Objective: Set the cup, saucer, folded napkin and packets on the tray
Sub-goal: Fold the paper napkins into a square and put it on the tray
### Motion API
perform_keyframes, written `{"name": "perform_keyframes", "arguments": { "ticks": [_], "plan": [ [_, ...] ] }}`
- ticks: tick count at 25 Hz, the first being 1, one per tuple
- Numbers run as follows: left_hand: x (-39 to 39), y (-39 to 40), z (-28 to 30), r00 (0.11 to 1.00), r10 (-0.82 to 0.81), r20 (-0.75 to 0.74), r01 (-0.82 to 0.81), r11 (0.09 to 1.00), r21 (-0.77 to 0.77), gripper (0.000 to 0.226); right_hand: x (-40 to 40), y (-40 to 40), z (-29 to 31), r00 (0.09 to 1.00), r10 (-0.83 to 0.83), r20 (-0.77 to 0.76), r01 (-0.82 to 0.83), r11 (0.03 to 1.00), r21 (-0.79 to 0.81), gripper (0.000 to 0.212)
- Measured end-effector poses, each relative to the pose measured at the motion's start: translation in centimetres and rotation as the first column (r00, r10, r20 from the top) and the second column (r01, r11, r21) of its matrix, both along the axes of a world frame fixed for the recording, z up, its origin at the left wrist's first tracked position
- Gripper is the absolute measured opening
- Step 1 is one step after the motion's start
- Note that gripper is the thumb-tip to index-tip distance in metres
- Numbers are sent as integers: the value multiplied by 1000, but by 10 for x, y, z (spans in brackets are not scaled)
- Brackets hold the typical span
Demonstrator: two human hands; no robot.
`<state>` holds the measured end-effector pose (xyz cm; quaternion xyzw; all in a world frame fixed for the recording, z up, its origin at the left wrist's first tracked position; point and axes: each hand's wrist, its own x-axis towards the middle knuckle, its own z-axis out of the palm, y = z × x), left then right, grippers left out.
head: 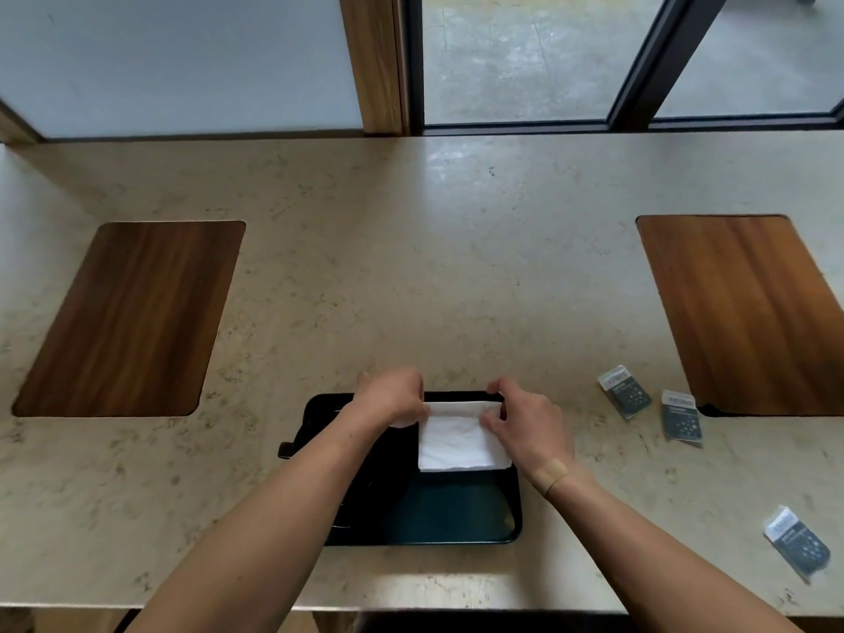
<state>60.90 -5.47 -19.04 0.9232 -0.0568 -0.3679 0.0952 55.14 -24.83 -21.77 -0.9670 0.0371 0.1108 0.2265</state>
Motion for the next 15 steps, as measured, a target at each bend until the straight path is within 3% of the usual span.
{"name": "perform_keyframes", "arguments": {
  "ticks": [7, 15],
  "plan": [
    [-4, -5, -3, 982, -65, 178, 43, 991, 125, 11, 3, -5, -1, 997, -42, 70, 42, 999, 2, 36],
    [0, -9, -1, 978, -42, 203, 8, 987, 163, 8, 6, -10, 1, 997, -67, -30, 68, 997, 46, 39]
  ]
}}
